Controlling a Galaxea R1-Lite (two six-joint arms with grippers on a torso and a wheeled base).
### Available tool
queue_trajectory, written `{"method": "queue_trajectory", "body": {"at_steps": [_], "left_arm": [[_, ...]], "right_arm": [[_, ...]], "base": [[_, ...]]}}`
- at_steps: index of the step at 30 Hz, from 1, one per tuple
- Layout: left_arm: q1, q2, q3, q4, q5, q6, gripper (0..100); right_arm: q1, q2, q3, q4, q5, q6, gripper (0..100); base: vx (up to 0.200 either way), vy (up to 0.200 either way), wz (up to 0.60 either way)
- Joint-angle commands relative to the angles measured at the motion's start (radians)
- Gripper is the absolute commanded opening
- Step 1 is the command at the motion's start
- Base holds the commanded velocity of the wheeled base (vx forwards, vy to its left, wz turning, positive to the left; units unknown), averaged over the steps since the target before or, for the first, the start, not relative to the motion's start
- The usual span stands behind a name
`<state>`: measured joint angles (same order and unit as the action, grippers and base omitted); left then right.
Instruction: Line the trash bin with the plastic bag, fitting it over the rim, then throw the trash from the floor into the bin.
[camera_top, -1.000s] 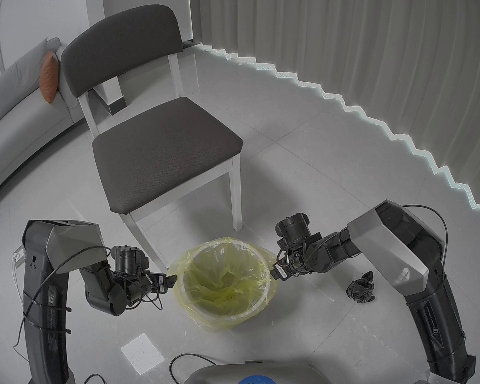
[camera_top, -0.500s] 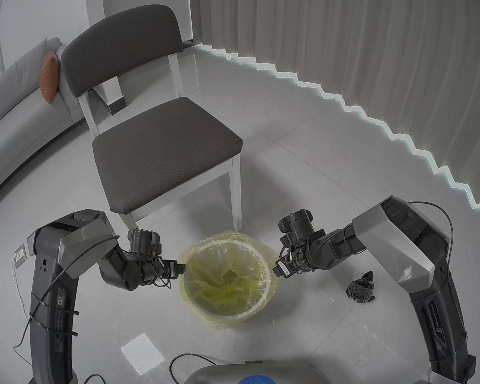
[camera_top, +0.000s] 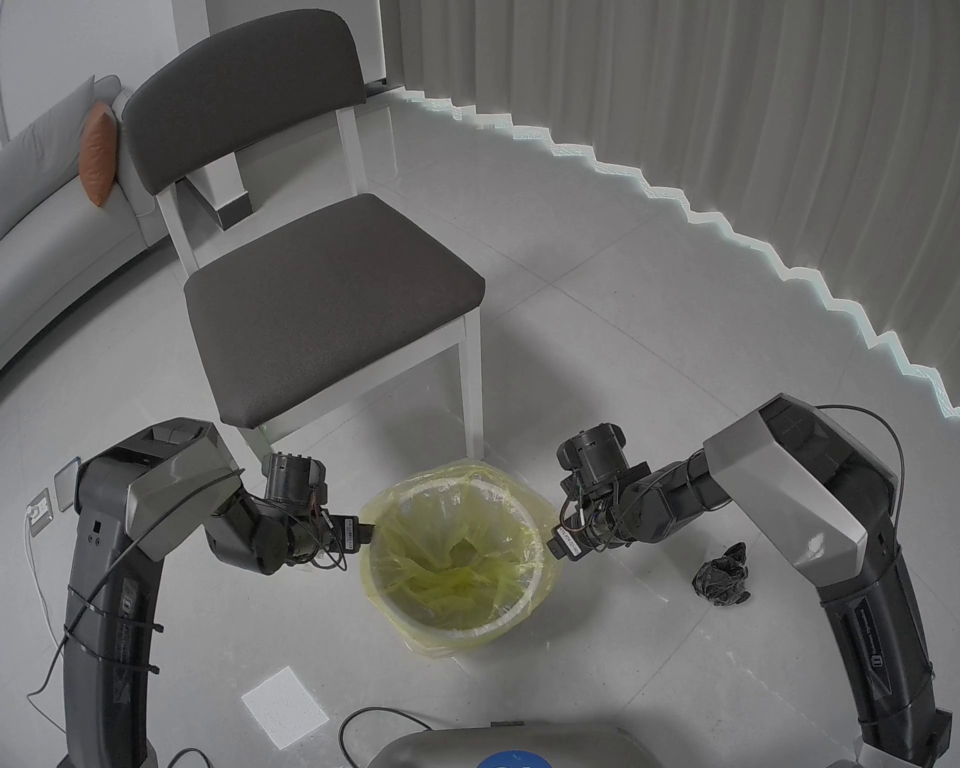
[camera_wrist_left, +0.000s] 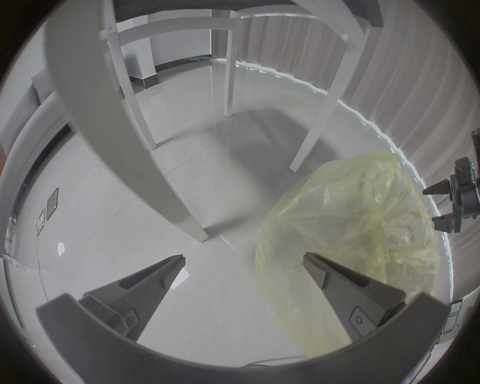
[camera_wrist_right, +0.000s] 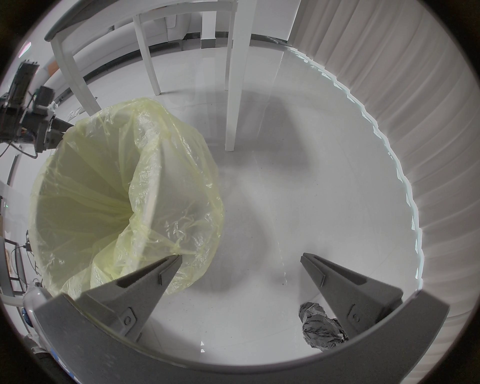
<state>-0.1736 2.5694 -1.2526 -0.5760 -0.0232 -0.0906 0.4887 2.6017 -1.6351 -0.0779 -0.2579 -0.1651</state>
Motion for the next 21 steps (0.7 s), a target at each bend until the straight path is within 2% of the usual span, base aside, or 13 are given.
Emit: {"method": "queue_trajectory", "body": {"at_steps": [1, 13, 21], "left_arm": [[0.026, -0.037, 0.12, -0.114, 0.0, 0.008, 100], [0.034, -0.147, 0.28, -0.226, -0.024, 0.0, 100], [0.029, -0.182, 0.367, -0.317, -0.032, -0.003, 100]], "right_arm": [[0.001, 0.031, -0.022, 0.009, 0.0, -0.007, 100], [0.019, 0.063, -0.112, 0.165, 0.0, -0.019, 100], [0.017, 0.052, -0.104, 0.19, -0.003, 0.012, 100]], "base": [[0.0, 0.0, 0.0], [0.0, 0.0, 0.0], [0.0, 0.0, 0.0]]}}
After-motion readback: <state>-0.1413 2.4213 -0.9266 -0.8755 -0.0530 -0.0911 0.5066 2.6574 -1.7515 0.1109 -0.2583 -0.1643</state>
